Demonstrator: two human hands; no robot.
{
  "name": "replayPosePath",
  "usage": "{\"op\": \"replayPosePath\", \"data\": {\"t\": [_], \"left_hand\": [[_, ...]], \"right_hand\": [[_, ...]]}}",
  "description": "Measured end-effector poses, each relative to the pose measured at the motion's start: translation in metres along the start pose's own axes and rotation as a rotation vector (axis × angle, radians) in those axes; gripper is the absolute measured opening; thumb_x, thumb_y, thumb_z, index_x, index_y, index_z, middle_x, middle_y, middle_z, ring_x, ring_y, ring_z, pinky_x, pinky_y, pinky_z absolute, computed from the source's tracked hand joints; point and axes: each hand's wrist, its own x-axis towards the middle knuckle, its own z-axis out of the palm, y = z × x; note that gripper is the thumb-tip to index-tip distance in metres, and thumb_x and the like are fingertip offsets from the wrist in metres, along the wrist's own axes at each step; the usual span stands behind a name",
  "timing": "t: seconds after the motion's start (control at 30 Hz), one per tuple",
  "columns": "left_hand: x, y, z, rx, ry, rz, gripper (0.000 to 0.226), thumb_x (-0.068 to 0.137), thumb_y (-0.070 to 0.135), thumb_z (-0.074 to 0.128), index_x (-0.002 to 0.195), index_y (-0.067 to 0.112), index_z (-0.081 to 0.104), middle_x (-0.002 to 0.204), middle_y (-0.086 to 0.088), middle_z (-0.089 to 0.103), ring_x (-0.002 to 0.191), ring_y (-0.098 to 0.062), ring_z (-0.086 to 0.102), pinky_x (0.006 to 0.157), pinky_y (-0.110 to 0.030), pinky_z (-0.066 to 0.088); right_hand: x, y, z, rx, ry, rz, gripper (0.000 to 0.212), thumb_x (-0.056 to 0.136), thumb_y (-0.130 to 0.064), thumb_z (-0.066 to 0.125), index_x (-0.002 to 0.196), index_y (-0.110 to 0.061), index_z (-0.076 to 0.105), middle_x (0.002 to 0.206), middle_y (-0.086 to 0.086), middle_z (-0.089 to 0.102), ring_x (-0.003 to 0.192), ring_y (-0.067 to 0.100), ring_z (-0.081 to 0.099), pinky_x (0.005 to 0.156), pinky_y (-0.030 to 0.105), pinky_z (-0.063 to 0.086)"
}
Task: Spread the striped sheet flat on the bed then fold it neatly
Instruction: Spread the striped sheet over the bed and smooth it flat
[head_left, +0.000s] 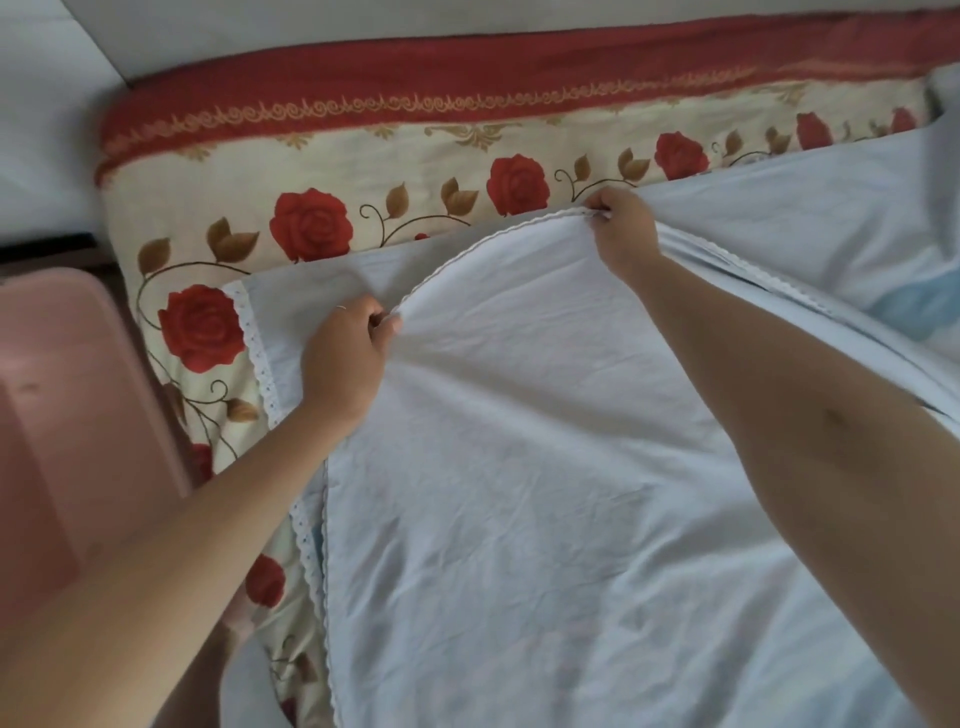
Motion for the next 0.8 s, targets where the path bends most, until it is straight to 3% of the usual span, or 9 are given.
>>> {"op": "replayPosePath", "data": {"t": [0.13,0.3,0.4,0.5,0.63,0.7,0.8], "left_hand": [[-0.015,0.002,-0.002,0.132,0.035,0.014,0.029,0.098,0.037,0.046,0.090,0.011,0.054,0.069,0.001,0.048,0.061,-0.021,0.047,0.051,-0.028,0.028],[-0.042,-0.017,-0.011,0.185,-0.020,0.054,0.031,0.097,0.035,0.045,0.076,0.012,0.046,0.050,0.007,0.036,0.047,-0.021,0.044,0.042,-0.023,0.017],[-0.048,-0.024,-0.019,0.098,-0.048,0.029,0.030,0.095,0.038,0.050,0.090,0.009,0.058,0.061,0.002,0.053,0.055,-0.020,0.053,0.043,-0.026,0.032],[-0.058,-0.030,-0.032,-0.136,-0.178,-0.096,0.032,0.088,0.038,0.063,0.106,0.012,0.061,0.087,0.002,0.066,0.076,-0.016,0.063,0.066,-0.034,0.053],[-0.079,-0.046,-0.045,-0.182,-0.365,-0.153,0.033,0.078,0.033,0.075,0.103,0.015,0.063,0.087,0.006,0.068,0.077,-0.012,0.066,0.073,-0.040,0.055],[-0.086,-0.053,-0.046,-0.175,-0.347,-0.131,0.028,0.079,0.030,0.074,0.098,0.012,0.064,0.084,0.002,0.068,0.074,-0.015,0.066,0.071,-0.042,0.055],[-0.089,-0.056,-0.045,-0.112,-0.238,-0.063,0.022,0.082,0.029,0.072,0.093,0.011,0.066,0.079,0.000,0.068,0.071,-0.018,0.065,0.065,-0.043,0.054]], "right_hand": [[0.000,-0.008,0.007,0.035,-0.069,-0.030,0.019,0.090,-0.014,0.058,0.105,-0.004,0.065,0.096,-0.002,0.056,0.090,0.009,0.049,0.073,0.020,0.034],[-0.001,-0.031,0.022,0.045,-0.104,-0.060,0.009,0.089,-0.012,0.057,0.096,-0.014,0.062,0.095,-0.005,0.056,0.089,0.007,0.049,0.064,0.017,0.032],[-0.004,-0.049,0.035,0.025,-0.190,-0.084,0.017,0.089,-0.014,0.059,0.104,-0.011,0.066,0.097,-0.003,0.060,0.089,0.008,0.051,0.070,0.017,0.037],[-0.024,-0.072,0.051,0.083,-0.260,-0.166,0.019,0.089,-0.008,0.055,0.105,-0.011,0.064,0.094,-0.009,0.058,0.093,0.008,0.053,0.085,0.020,0.045],[-0.054,-0.091,0.068,0.070,-0.303,-0.295,0.034,0.084,0.006,0.042,0.110,-0.010,0.056,0.107,-0.006,0.051,0.094,0.010,0.051,0.075,0.016,0.043],[-0.063,-0.091,0.075,0.021,-0.329,-0.371,0.036,0.080,0.007,0.043,0.109,-0.010,0.055,0.107,-0.006,0.051,0.092,0.009,0.051,0.073,0.009,0.038],[-0.070,-0.087,0.086,-0.060,-0.432,-0.461,0.021,0.088,0.001,0.050,0.103,-0.010,0.060,0.107,-0.002,0.055,0.093,0.008,0.051,0.072,0.002,0.035]]}}
